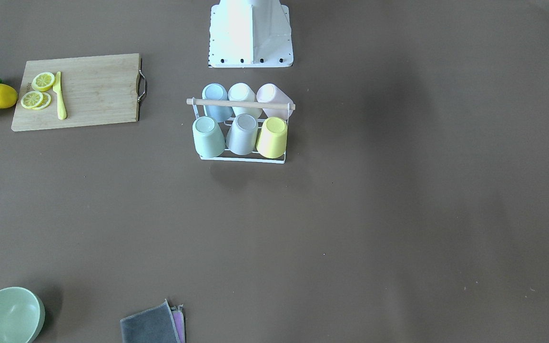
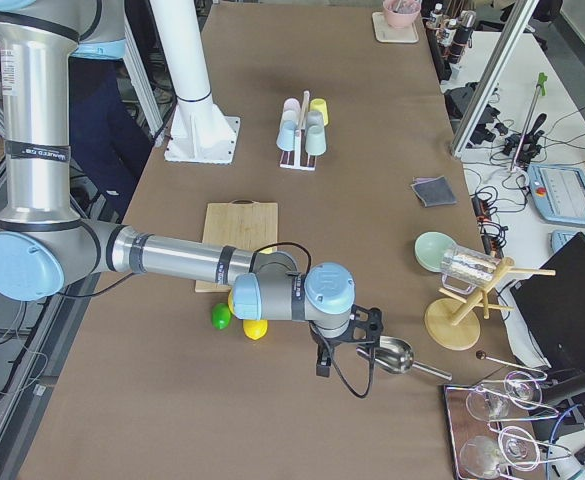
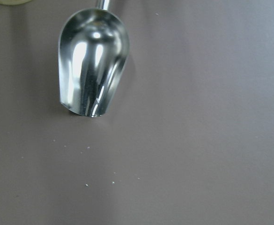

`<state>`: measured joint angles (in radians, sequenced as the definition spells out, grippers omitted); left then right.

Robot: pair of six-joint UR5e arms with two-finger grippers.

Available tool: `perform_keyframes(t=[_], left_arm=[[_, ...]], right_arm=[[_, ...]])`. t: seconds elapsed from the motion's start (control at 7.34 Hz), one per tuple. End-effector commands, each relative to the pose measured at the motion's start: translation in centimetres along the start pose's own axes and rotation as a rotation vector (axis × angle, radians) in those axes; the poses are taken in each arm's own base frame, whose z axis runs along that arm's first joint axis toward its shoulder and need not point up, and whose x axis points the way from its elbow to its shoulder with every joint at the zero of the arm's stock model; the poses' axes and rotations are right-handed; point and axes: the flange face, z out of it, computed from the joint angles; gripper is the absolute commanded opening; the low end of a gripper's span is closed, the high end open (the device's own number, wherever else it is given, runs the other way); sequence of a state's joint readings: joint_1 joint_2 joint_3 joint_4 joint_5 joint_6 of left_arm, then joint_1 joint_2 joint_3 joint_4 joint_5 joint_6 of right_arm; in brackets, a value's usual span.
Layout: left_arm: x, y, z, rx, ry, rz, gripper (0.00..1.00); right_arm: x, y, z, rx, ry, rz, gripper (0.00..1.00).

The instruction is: Place cup on cup holder

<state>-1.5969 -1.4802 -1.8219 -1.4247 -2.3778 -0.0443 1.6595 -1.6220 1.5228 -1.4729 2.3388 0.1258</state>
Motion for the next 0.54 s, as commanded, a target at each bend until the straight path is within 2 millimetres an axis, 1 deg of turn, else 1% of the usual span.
perform_keyframes(t=[0.0, 0.14, 0.41], left_arm=[[0.4, -0.2, -0.4, 0.008, -0.001, 0.008, 0.99], [0.5, -0.2, -0.4, 0.008, -0.001, 0.008, 0.99], [0.5, -0.3, -0.6, 0.012, 0.000, 0.011, 0.99]], right_arm=[[3.6, 0.7, -1.8, -0.054, 0.037, 0.087, 1.00], [3.6, 0.5, -1.8, -0.071, 0.039, 0.103, 1.00], [2.6, -1.0, -2.7, -0.091, 0.065, 0.127, 1.00]])
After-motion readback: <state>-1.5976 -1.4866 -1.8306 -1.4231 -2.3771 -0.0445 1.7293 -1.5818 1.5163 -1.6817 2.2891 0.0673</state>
